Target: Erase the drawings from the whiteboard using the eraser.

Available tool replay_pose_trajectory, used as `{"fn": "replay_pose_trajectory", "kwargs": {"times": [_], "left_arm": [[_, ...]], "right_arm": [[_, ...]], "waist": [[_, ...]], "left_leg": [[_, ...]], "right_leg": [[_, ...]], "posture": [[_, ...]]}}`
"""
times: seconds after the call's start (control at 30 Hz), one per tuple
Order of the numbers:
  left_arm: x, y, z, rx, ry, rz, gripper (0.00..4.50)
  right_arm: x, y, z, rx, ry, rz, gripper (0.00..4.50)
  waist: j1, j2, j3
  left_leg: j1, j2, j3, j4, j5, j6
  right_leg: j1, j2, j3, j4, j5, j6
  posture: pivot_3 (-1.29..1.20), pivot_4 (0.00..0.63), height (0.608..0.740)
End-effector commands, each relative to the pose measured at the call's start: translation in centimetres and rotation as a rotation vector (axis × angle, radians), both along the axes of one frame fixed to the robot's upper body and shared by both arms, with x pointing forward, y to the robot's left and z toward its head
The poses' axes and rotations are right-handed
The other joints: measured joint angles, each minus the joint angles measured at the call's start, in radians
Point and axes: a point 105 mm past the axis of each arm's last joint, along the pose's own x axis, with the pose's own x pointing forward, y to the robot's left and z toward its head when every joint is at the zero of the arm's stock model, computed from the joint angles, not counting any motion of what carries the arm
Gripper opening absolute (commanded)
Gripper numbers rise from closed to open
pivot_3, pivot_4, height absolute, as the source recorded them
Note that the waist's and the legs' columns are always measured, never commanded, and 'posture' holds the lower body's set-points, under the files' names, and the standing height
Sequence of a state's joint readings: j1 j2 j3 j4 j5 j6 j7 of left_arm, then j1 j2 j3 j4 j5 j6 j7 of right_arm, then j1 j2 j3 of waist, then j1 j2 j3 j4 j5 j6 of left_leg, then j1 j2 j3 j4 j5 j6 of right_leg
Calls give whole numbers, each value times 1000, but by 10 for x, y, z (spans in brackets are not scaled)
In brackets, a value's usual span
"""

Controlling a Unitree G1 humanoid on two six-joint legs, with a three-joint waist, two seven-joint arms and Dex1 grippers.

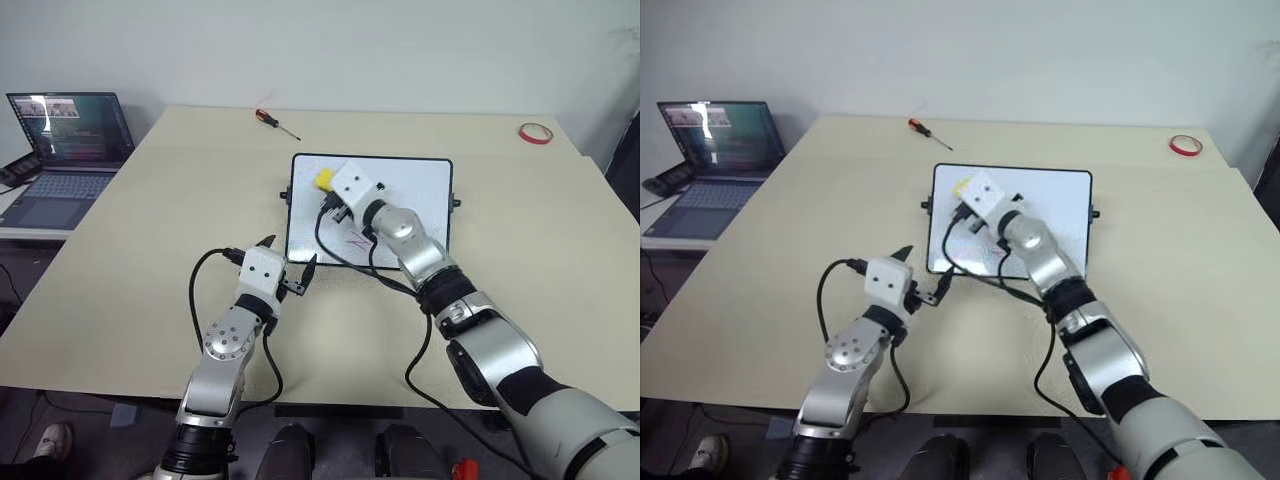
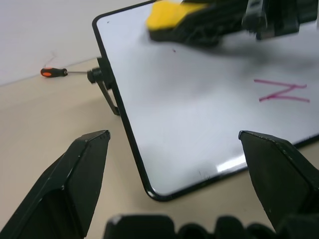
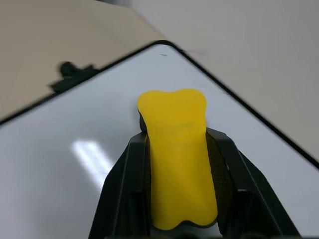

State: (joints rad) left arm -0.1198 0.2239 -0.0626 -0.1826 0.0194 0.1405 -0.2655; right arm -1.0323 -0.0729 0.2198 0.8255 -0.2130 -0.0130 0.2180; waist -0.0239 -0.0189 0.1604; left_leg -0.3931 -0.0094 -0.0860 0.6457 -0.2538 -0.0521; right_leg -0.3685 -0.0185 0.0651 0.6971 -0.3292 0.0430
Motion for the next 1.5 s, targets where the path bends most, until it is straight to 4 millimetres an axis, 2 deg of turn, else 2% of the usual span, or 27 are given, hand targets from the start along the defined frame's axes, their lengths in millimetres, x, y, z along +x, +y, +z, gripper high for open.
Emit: {"fn": "replay_pose_trajectory", "kwargs": {"times": [0.03, 0.27, 0.4, 0.53, 0.63, 0.77, 0.97, 1.13, 1.2, 1.3, 1.43, 1.5], "left_arm": [[-3, -8, 18, -8, -68, -38, 4500], [-1, -13, 19, -11, -70, -59, 4500], [-1, -15, 19, -11, -69, -72, 4500], [0, -17, 19, -11, -66, -78, 4500], [0, -18, 19, -12, -64, -84, 4500], [0, -20, 18, -14, -59, -89, 4500], [0, -22, 17, -14, -53, -97, 4500], [-1, -22, 16, -16, -49, -95, 4500], [-1, -21, 15, -17, -47, -89, 4500], [-2, -19, 14, -18, -44, -80, 4500], [-3, -18, 13, -17, -43, -75, 4500], [-3, -17, 13, -17, -42, -74, 4500]], "right_arm": [[4, -20, -17, 7, 55, -71, 1188], [-32, 12, -55, -98, 163, 165, 1188], [-46, 16, -60, -115, 178, 228, 1188], [-49, 11, -60, -118, 185, 230, 1188], [-47, 5, -57, -112, 180, 205, 1188], [-35, 1, -39, -58, 117, 138, 1188], [-15, 11, 1, 41, -24, 45, 1188], [-11, 21, 9, 49, -49, 48, 1188], [-14, 27, 3, 31, -28, 83, 1188], [-22, 31, -19, -35, 41, 154, 1188], [-31, 24, -48, -120, 135, 215, 1188], [-35, 20, -54, -135, 156, 234, 1188]], "waist": [[-4, 0, 0], [-13, 0, 0], [-23, 0, 0], [-25, 0, 0], [-24, 0, 0], [-22, 0, 0], [-23, 0, 0], [-28, 1, 1], [-29, 1, 1], [-32, 1, 1], [-33, 1, 0], [-32, 1, 0]], "left_leg": [[0, 0, 1, 0, 0, 0], [2, 1, 2, -1, 0, 0], [3, 1, 3, -1, 0, 0], [2, 1, 3, -1, 0, 0], [2, 1, 2, -1, 0, 0], [2, 1, 2, -1, 0, 0], [2, 1, 2, -1, 0, 0], [-2, 1, 3, -2, 0, 0], [-3, 1, 3, -2, 0, 0], [-3, 1, 3, -2, 0, 0], [-2, 2, 3, -2, 0, 0], [-2, 2, 3, -2, 0, 0]], "right_leg": [[0, 0, 0, 0, 0, 0], [0, 0, 0, 0, 0, 0], [0, 1, 1, 0, 0, 0], [0, 1, 1, 0, 0, 0], [0, 1, 1, 0, 0, 0], [0, 1, 1, 0, 0, 0], [0, 1, 1, 0, 0, 0], [-4, 1, 1, -1, 0, 0], [-5, 1, 1, -1, 0, 0], [-5, 1, 1, -1, 0, 0], [-4, 1, 1, -1, 0, 0], [-3, 1, 1, -1, 0, 0]], "posture": [[0, 150, 740], [0, 150, 740], [0, 150, 740], [0, 150, 740], [0, 150, 740], [0, 150, 740], [0, 150, 740], [0, 150, 740], [0, 150, 740], [0, 150, 740], [0, 150, 740], [0, 150, 740]]}}
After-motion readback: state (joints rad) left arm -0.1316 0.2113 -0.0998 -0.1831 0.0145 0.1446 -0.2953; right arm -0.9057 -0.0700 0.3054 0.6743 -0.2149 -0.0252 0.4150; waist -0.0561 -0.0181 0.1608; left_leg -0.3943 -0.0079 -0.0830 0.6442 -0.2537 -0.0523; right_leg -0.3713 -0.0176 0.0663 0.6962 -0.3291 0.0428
